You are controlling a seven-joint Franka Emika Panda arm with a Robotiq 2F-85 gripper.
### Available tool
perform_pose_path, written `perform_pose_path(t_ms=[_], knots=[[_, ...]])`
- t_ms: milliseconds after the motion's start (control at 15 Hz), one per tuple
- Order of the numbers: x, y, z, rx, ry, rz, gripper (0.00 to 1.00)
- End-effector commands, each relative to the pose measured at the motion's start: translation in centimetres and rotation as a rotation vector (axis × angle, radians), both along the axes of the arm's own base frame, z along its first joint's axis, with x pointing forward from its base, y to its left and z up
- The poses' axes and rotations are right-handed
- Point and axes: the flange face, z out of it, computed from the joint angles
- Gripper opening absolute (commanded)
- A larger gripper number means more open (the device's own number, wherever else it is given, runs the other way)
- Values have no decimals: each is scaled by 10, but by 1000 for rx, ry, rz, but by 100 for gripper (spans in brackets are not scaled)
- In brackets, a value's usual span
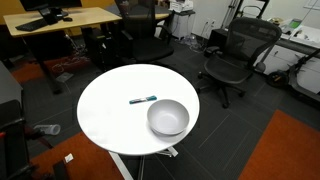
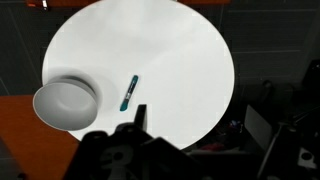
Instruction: Put the pen in the bowl
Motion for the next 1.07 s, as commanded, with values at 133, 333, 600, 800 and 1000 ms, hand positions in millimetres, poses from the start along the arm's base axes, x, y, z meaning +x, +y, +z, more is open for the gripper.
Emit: perform_pose_path(t_ms=[133,333,600,800,1000], knots=[[59,-25,-26,-23,-5,-83,100],[83,-41,-53,-34,-3,-114,100],[109,-57,-91,-46,11,-144,100],[124,-64,-118,-41,44,-174,100],[138,-64,-142,-21,88,-199,100]])
